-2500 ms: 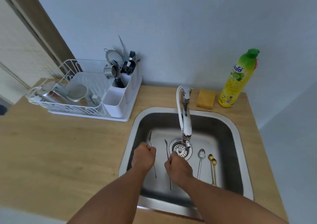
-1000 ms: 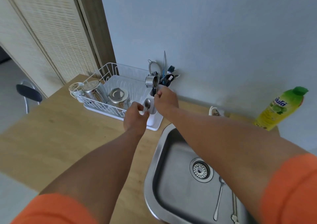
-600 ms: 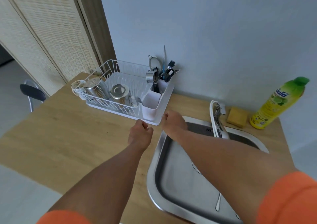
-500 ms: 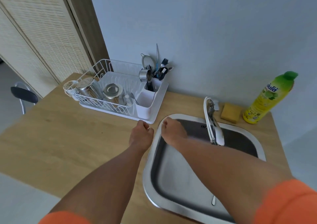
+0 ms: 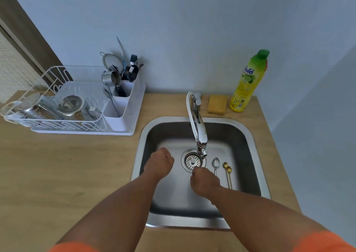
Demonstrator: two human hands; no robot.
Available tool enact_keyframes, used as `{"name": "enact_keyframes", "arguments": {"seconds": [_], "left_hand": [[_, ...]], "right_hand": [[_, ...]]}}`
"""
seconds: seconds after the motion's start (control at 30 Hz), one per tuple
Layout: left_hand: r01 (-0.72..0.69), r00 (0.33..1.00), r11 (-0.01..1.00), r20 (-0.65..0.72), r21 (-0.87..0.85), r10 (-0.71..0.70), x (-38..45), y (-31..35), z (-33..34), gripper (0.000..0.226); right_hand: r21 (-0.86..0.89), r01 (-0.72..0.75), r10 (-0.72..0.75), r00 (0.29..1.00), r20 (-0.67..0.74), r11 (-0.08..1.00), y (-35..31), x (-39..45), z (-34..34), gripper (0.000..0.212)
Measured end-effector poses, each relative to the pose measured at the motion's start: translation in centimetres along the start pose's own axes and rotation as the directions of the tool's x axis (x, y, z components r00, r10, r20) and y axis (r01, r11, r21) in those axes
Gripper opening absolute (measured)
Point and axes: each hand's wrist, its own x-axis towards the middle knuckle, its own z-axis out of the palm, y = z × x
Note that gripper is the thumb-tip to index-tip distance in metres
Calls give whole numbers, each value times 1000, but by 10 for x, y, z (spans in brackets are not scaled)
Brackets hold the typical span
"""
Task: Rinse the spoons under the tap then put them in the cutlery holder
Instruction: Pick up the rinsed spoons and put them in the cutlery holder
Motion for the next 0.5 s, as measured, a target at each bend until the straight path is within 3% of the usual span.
{"name": "enact_keyframes", "arguments": {"seconds": [0.5], "left_hand": [[-82, 961, 978, 276, 191, 26, -7, 33, 90, 15]], "right_hand": [[-16, -290, 290, 956, 46, 957, 92, -10, -12, 20]]}}
